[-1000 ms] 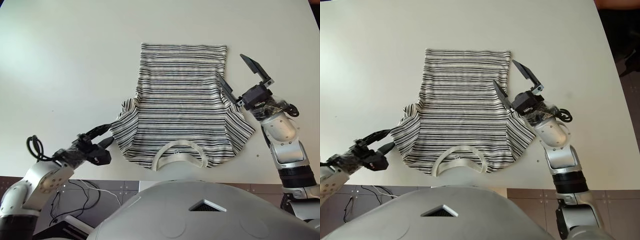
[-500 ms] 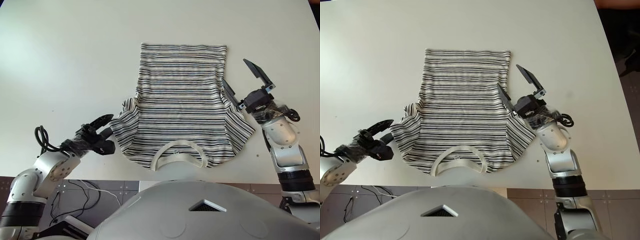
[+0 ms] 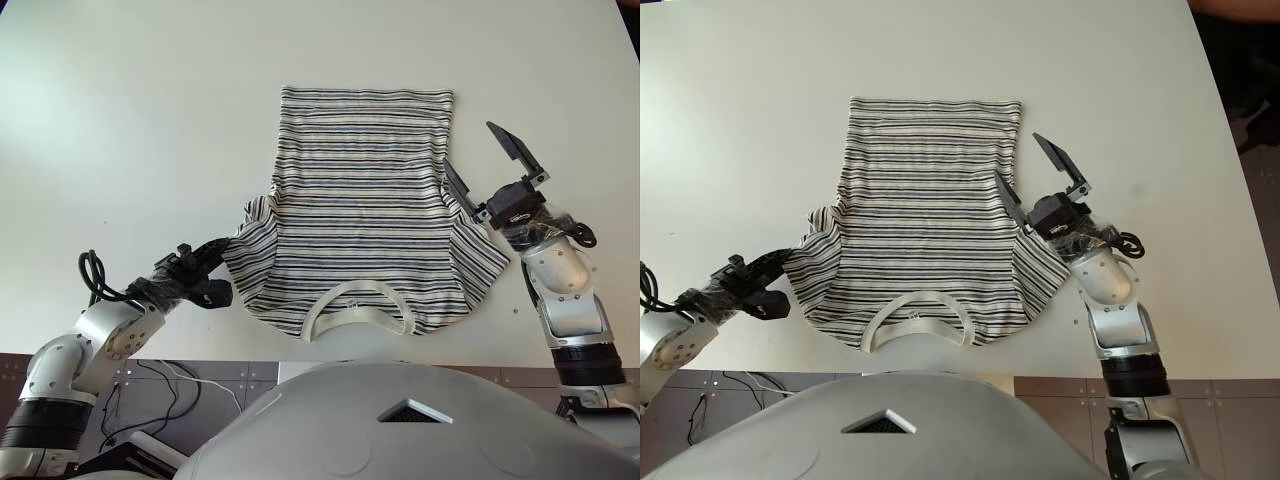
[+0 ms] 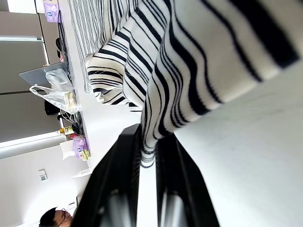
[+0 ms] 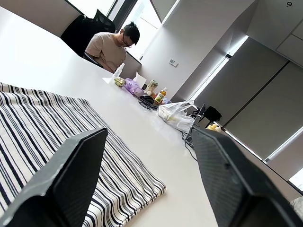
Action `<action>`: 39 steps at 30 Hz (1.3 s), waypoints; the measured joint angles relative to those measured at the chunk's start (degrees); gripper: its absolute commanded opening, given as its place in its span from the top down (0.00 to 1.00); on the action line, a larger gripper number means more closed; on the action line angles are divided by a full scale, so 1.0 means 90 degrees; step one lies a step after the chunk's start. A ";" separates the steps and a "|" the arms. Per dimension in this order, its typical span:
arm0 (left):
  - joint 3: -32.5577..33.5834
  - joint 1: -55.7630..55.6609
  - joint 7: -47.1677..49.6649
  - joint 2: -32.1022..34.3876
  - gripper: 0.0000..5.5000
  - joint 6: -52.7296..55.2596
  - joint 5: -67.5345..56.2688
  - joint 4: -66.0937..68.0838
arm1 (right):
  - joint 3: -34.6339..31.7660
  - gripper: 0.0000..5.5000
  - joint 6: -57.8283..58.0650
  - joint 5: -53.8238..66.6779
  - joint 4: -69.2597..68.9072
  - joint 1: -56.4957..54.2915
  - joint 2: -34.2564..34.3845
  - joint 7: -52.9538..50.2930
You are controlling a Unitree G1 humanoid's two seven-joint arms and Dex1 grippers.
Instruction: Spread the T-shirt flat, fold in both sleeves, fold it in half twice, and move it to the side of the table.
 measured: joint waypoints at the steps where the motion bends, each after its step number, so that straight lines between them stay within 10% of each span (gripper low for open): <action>1: -0.0001 -0.0001 0.0014 0.0001 0.98 0.0068 0.0005 -0.0004 | 0.0000 0.41 0.0000 0.0000 0.0000 0.0002 0.0000 0.0002; 24: 0.0397 0.0270 0.1679 -0.0811 0.98 0.0417 0.0929 -0.1302 | -0.0303 0.41 -0.0024 0.0087 0.0000 0.0180 0.0000 0.0282; 39: -0.1829 -0.0970 0.1043 -0.1119 0.98 -0.0575 0.1164 -0.0975 | -0.0360 0.41 -0.0102 0.0069 0.0178 0.0228 0.0064 0.0300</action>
